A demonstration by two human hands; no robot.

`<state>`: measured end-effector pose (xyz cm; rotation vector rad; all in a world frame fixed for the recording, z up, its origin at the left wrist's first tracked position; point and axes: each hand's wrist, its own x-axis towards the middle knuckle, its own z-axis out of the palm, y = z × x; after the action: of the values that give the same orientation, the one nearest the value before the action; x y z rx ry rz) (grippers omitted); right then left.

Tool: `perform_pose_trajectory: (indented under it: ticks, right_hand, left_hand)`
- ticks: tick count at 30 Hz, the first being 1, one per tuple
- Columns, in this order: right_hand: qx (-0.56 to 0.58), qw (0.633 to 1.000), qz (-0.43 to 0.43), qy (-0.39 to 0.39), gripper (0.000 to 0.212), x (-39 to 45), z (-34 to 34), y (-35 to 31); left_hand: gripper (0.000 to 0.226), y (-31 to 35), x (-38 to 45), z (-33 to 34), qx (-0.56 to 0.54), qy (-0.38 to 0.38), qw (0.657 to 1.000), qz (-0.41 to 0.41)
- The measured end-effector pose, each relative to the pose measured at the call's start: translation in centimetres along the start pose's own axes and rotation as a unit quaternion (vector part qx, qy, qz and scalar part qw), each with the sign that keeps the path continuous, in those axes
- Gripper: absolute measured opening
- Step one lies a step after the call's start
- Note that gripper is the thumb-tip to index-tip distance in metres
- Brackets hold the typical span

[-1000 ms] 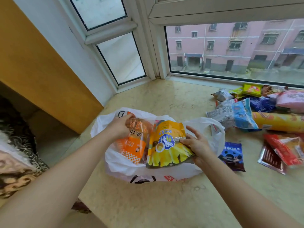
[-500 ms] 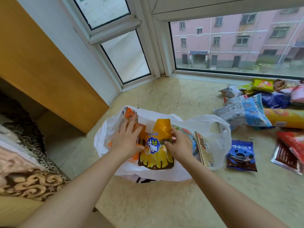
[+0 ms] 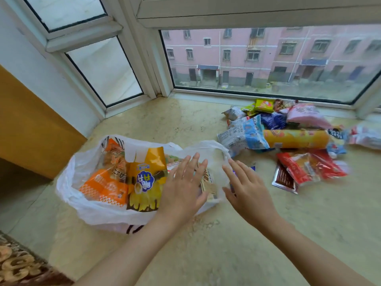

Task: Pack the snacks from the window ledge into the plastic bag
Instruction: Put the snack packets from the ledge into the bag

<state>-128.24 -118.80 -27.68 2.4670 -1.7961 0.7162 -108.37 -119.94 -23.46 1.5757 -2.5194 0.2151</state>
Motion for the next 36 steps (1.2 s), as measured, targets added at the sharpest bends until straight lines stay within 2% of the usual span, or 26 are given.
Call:
perform_pose_trajectory:
  ticks: [6,11,13,16,18,20,21,23,25,26,28,31,34,36]
  right_hand:
    - [-0.097,0.991,0.066,-0.067,0.056,-6.2,-0.8,7.8]
    - [-0.134,0.978,0.107,-0.116,0.059,-8.0,0.0,11.6]
    - [-0.148,0.973,0.123,-0.126,0.061,-8.1,0.6,12.7]
    - [-0.169,0.965,0.151,-0.129,0.063,-7.8,1.5,14.7]
    - [-0.187,0.958,0.168,-0.135,0.069,-7.5,2.0,15.8]
    - [-0.200,0.951,0.181,-0.153,0.077,-7.4,2.3,16.7]
    - [-0.204,0.947,0.186,-0.163,0.079,-7.4,2.4,17.0]
    - [-0.209,0.942,0.193,-0.176,0.078,-7.4,2.6,17.6]
    - [-0.206,0.942,0.195,-0.178,0.076,-7.6,2.9,18.1]
    - [-0.205,0.944,0.192,-0.175,0.073,-7.7,3.0,18.3]
    - [-0.204,0.948,0.187,-0.158,0.063,-8.0,3.1,18.5]
    - [-0.177,0.955,0.205,-0.122,0.056,-7.8,2.8,19.1]
    - [-0.165,0.954,0.222,-0.111,0.054,-7.0,2.3,19.9]
    - [-0.155,0.954,0.227,-0.118,0.054,-6.7,2.1,20.4]
  left_hand:
    - [0.095,9.9,2.3,6.1,-0.080,-0.071,0.993,0.046]
    - [0.112,13.8,5.4,11.2,-0.112,-0.148,0.982,-0.037]
    - [0.105,14.3,6.7,12.8,-0.108,-0.193,0.972,-0.081]
    - [0.080,15.0,8.3,14.5,-0.170,-0.271,0.924,-0.211]
    - [0.068,15.6,8.9,15.5,-0.198,-0.277,0.906,-0.251]
    - [0.065,16.3,9.4,15.9,-0.254,-0.244,0.897,-0.268]
    - [0.067,16.6,9.8,15.9,-0.312,-0.208,0.883,-0.282]
    - [0.086,17.4,10.7,15.6,-0.421,-0.125,0.844,-0.308]
    - [0.107,18.0,11.8,15.4,-0.470,-0.084,0.807,-0.348]
    - [0.110,18.3,12.3,15.5,-0.484,-0.084,0.784,-0.380]
    - [0.093,18.6,13.1,15.6,-0.496,-0.113,0.743,-0.434]
    - [0.045,18.3,13.5,16.8,-0.555,-0.137,0.684,-0.452]
    - [0.030,18.4,13.3,16.8,-0.670,-0.166,0.586,-0.425]
    - [0.025,18.8,13.4,16.5,-0.695,-0.189,0.571,-0.394]
